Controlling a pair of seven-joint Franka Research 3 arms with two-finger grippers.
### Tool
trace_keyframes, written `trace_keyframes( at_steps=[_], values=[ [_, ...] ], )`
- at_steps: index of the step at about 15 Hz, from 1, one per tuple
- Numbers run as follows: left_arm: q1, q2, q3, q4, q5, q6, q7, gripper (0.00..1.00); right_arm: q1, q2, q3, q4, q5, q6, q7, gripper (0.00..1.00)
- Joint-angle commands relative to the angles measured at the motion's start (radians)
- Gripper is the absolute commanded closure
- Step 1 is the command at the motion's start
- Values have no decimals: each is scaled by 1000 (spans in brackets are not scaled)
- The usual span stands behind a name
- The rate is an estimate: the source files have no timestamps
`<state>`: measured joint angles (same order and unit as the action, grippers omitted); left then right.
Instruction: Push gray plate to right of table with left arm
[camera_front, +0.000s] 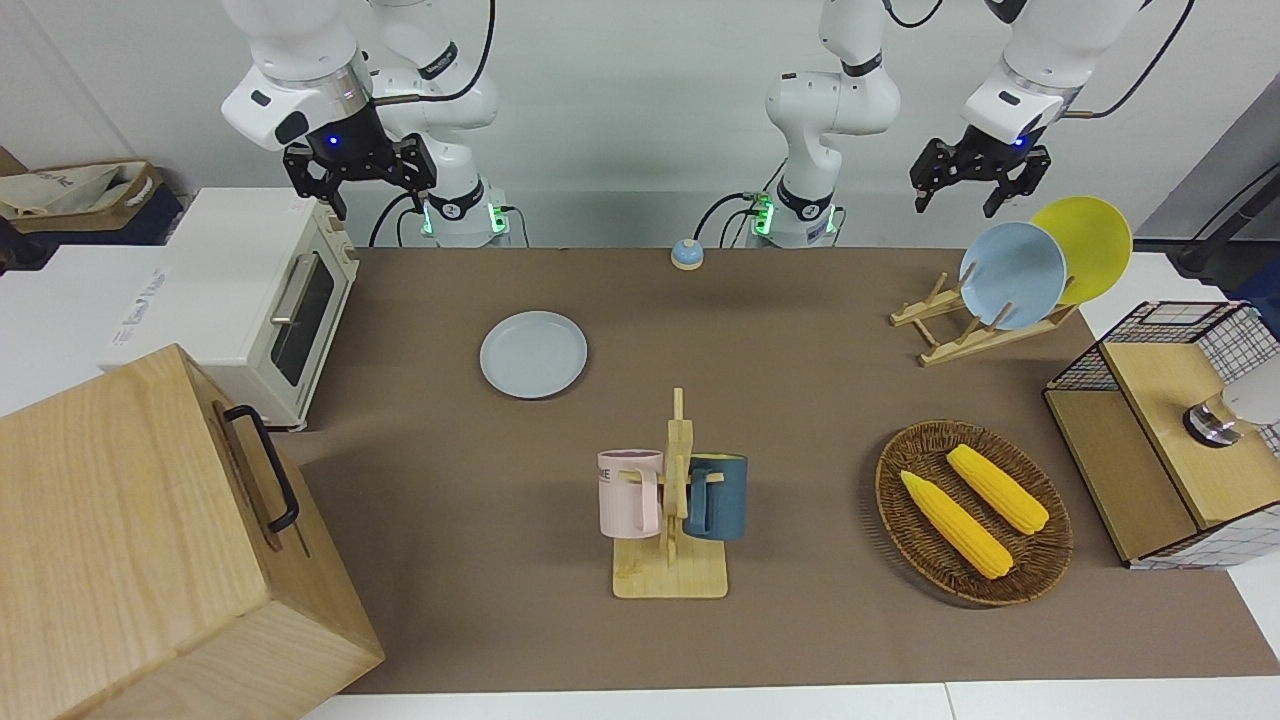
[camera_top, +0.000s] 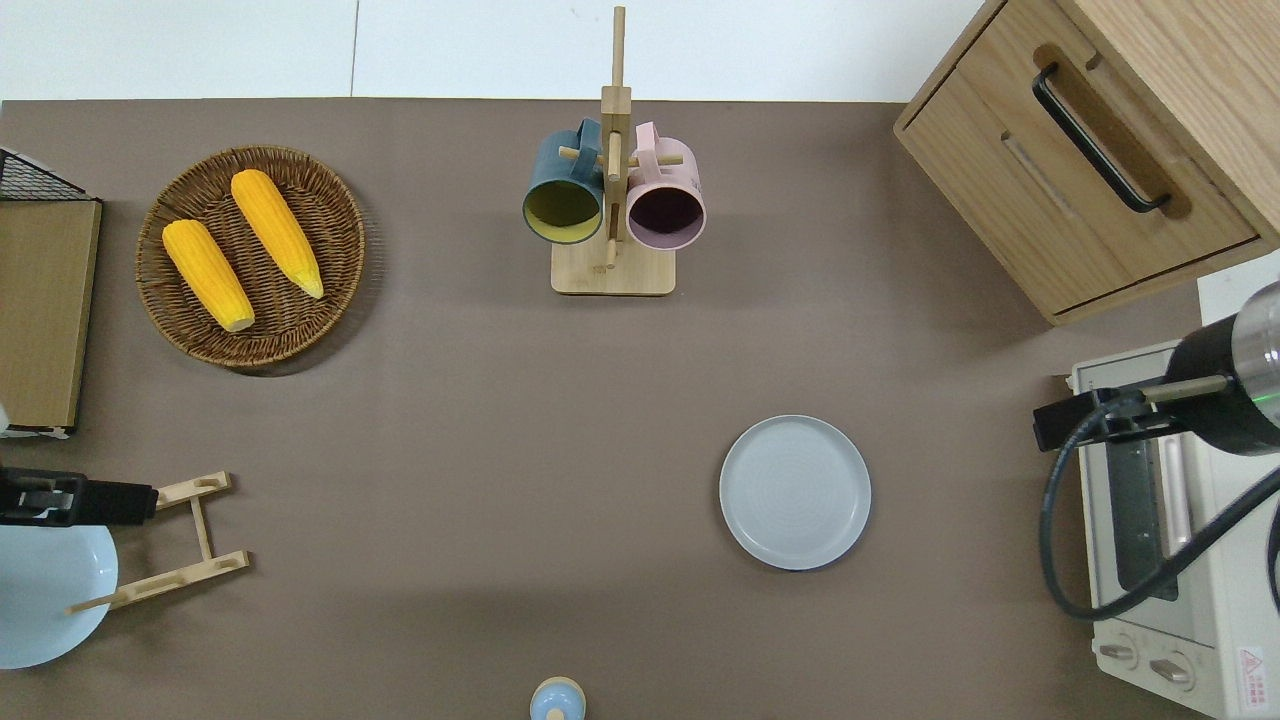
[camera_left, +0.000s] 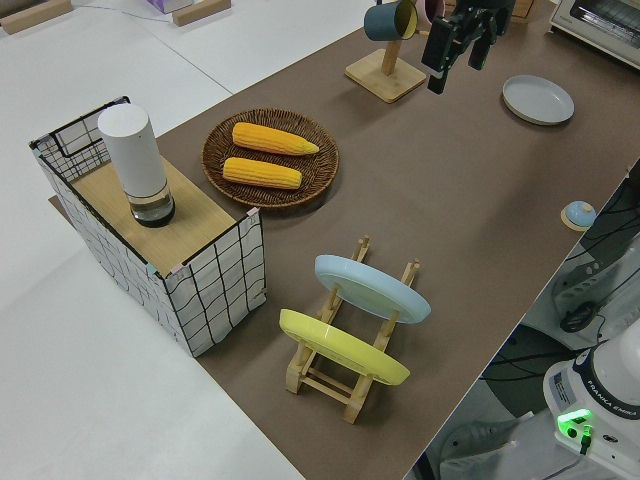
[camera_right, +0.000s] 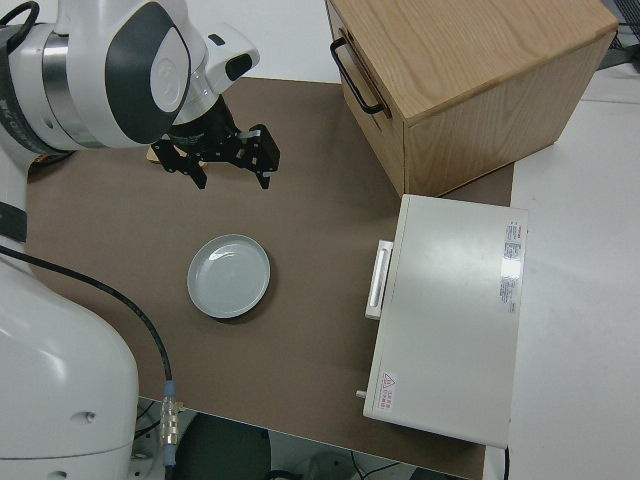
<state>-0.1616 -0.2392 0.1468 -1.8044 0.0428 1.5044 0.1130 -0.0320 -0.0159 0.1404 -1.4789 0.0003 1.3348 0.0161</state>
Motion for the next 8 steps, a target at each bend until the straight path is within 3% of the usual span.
trace_keyframes(
  at_steps=[1, 8],
  values=[
    [4, 3, -4, 14, 37, 5, 13, 7, -20, -2, 16, 9, 4, -16, 12, 17],
    [4, 5, -4, 14, 32, 37, -7, 7, -20, -2, 16, 9, 4, -16, 12, 17]
  ],
)
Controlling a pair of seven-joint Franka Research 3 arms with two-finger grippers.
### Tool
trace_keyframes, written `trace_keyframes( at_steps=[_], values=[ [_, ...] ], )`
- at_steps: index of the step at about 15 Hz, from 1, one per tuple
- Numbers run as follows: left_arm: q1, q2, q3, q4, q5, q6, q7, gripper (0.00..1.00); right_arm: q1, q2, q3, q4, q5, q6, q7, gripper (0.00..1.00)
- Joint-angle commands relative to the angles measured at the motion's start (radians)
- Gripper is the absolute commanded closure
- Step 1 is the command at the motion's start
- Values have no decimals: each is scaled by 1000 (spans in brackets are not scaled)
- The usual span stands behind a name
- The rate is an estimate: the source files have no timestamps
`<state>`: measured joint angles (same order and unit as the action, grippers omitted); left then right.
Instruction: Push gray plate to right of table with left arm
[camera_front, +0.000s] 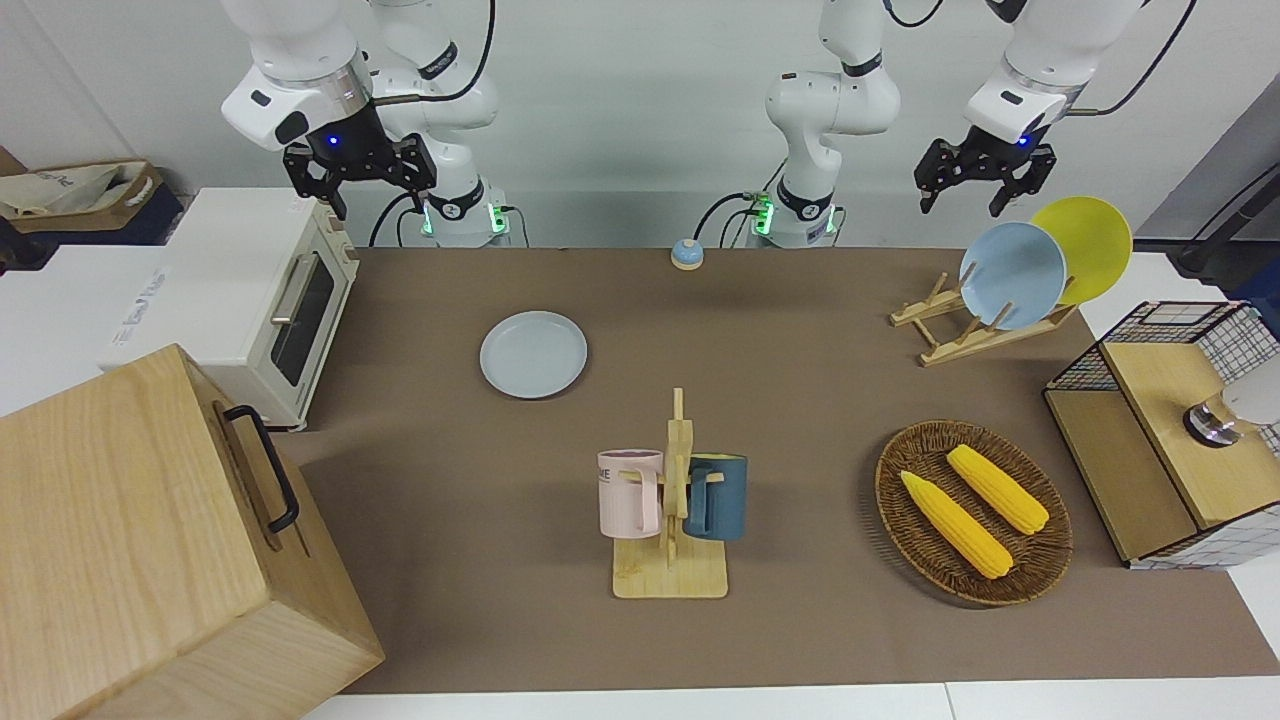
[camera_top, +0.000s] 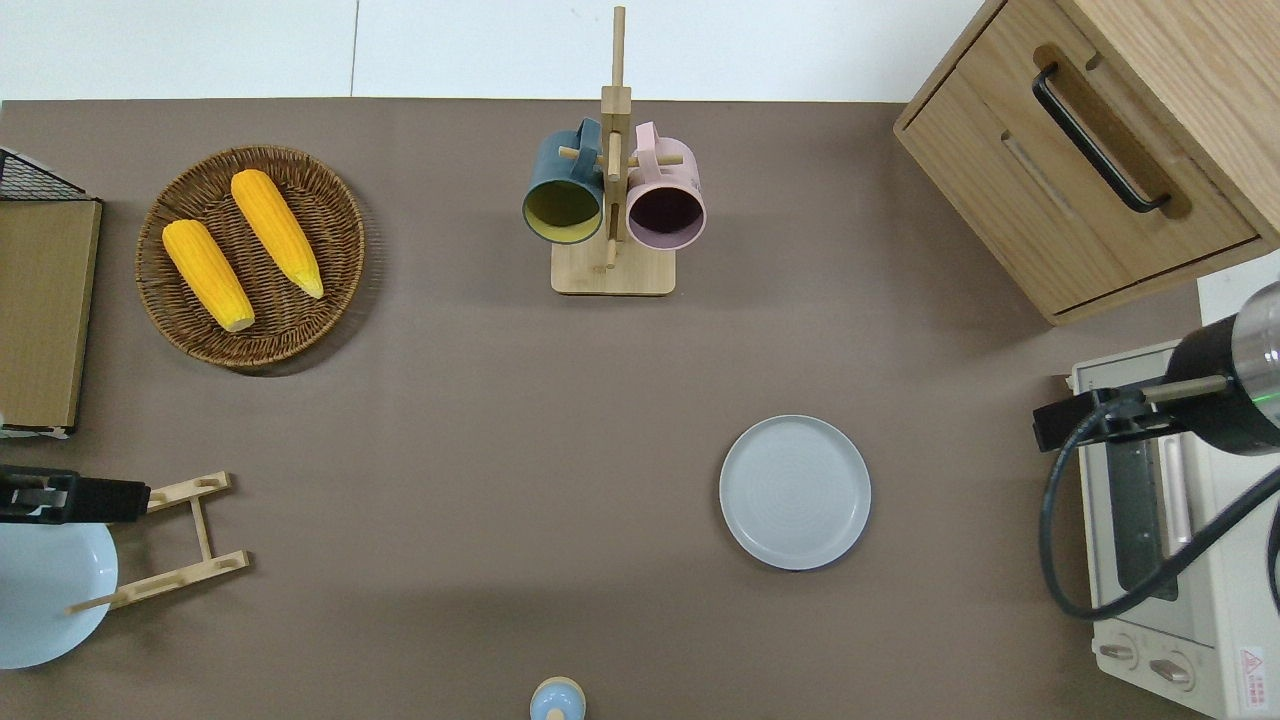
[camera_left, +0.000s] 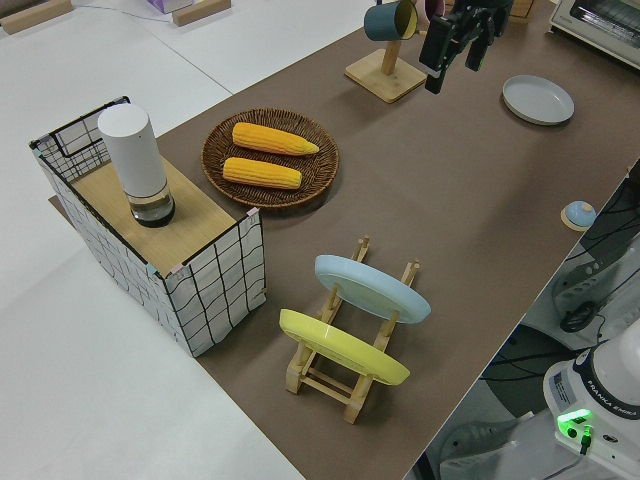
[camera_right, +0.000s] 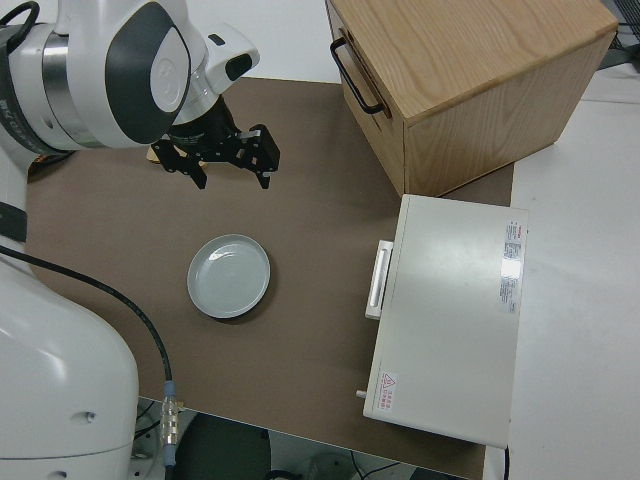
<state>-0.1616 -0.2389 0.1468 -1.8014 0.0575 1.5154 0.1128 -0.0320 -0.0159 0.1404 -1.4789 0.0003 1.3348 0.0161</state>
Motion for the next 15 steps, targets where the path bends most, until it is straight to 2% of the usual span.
trace_keyframes(
  at_steps=[1, 6, 9, 15],
  values=[
    [4, 4, -4, 10, 16, 29, -7, 7, -19, -2, 16, 9, 4, -16, 13, 17],
    [4, 6, -4, 10, 4, 51, -5, 7, -19, -2, 16, 9, 4, -16, 12, 17],
    [4, 6, -4, 10, -42, 54, -34, 7, -20, -2, 16, 9, 4, -16, 13, 17],
    [4, 6, -4, 10, -44, 55, -62, 5, -19, -2, 16, 9, 4, -16, 13, 17]
  ],
)
